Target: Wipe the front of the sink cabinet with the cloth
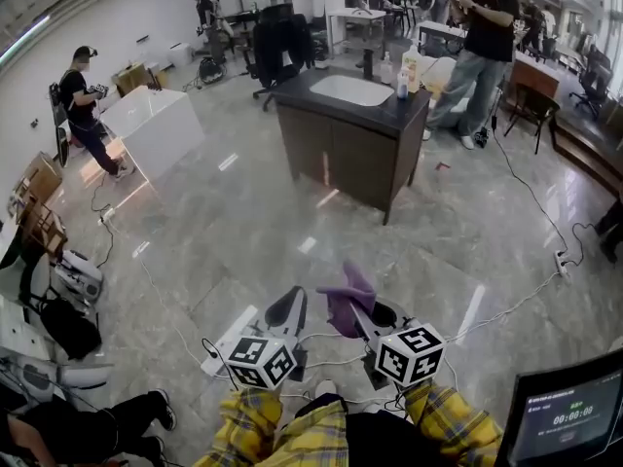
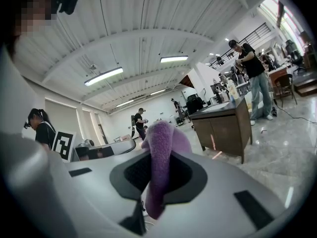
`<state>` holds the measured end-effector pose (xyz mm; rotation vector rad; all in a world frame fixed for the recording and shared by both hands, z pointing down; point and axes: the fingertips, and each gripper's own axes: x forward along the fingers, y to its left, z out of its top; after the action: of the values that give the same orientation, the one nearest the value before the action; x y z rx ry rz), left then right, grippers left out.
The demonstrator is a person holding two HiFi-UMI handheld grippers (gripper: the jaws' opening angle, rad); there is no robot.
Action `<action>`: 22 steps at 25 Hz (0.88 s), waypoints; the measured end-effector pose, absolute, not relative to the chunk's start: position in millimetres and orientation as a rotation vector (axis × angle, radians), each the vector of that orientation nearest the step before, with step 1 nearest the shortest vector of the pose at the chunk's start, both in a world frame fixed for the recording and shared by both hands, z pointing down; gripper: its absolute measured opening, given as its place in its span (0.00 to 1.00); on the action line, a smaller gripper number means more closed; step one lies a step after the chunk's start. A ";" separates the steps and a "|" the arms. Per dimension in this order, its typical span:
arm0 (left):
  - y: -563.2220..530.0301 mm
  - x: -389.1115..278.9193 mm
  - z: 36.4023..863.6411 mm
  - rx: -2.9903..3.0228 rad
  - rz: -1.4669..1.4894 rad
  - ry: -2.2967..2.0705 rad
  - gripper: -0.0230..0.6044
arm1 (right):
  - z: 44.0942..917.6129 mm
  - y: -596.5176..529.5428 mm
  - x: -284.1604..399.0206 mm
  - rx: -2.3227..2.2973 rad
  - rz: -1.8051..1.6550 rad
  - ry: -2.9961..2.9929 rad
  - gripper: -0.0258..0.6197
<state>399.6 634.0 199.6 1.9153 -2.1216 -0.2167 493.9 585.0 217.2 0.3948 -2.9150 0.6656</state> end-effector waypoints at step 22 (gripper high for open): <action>620.2 360.2 210.2 1.923 -0.193 -2.077 0.05 | 223.0 575.0 450.4 0.387 0.760 -2.908 0.10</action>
<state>360.2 620.2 210.2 1.9229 -2.0769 -0.1929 450.4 575.0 223.0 0.3872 -2.9083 0.7603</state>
